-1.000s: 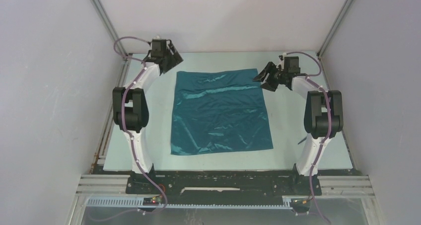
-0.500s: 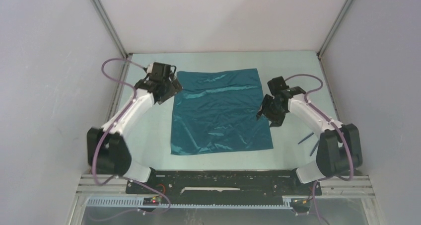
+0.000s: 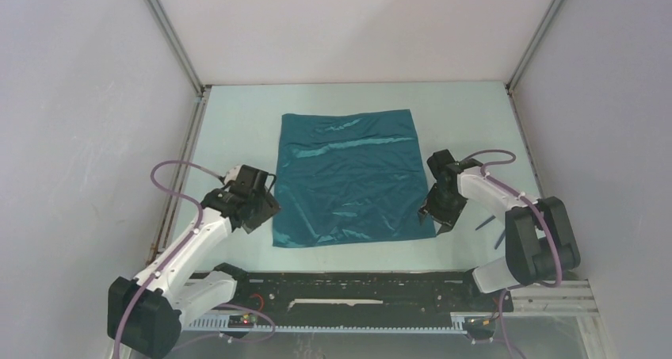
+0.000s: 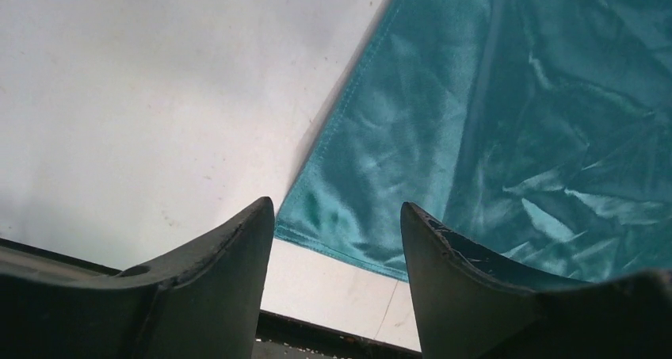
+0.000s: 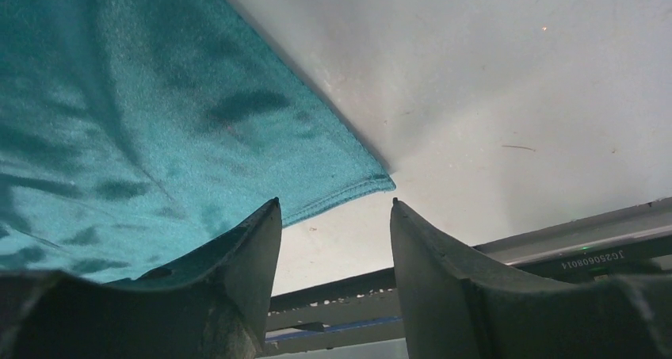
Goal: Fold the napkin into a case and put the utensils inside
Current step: Flatten out the crumpled napkin at the center of the board.
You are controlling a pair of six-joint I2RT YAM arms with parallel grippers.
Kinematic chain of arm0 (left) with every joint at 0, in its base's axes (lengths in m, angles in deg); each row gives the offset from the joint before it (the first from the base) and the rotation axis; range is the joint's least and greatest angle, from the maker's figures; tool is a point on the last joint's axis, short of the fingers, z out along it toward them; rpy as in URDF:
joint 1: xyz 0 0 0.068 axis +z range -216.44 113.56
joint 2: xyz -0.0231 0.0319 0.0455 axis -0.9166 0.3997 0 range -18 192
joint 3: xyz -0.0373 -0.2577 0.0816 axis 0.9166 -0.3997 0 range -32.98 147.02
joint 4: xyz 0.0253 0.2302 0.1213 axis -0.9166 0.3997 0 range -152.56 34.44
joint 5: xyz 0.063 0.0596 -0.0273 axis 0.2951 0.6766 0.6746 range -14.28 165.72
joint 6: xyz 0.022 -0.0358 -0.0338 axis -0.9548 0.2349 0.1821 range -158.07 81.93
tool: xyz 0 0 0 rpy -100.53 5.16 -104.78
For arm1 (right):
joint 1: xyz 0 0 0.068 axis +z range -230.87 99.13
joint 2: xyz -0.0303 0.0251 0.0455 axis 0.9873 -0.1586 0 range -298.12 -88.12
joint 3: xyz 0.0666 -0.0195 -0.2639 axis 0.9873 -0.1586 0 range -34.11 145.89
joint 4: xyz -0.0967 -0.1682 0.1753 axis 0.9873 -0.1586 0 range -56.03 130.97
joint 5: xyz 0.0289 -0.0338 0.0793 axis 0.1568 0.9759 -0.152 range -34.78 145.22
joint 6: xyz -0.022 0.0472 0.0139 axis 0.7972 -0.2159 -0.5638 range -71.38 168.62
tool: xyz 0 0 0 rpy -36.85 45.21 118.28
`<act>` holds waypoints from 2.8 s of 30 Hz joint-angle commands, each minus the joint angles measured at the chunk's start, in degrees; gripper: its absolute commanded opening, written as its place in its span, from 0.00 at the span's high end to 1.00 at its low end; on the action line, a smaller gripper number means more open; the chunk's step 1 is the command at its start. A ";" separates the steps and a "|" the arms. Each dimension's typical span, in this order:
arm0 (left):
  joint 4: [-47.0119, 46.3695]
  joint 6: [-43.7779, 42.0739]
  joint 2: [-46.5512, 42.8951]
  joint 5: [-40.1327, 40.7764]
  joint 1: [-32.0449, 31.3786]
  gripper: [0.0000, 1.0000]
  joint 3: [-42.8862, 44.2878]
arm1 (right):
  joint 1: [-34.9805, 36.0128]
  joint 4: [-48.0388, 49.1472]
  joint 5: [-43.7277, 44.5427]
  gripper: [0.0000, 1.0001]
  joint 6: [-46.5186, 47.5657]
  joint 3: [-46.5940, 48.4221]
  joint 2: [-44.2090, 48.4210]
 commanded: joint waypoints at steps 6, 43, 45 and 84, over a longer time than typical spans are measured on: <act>-0.48 2.79 1.74 -0.78 -1.88 0.34 0.99 | -2.22 3.97 0.77 0.39 -2.33 -2.98 -3.17; 8.73 26.79 11.84 -3.31 -8.11 0.36 -3.09 | -1.81 11.57 1.63 1.00 -6.58 -8.55 3.41; 8.74 28.19 11.01 -3.44 -8.33 0.34 -3.50 | -1.69 11.55 2.20 1.00 -6.57 -8.52 4.62; 6.57 35.21 17.77 -3.81 -10.51 0.37 -2.45 | -1.30 13.01 1.34 1.00 -4.38 -9.32 6.23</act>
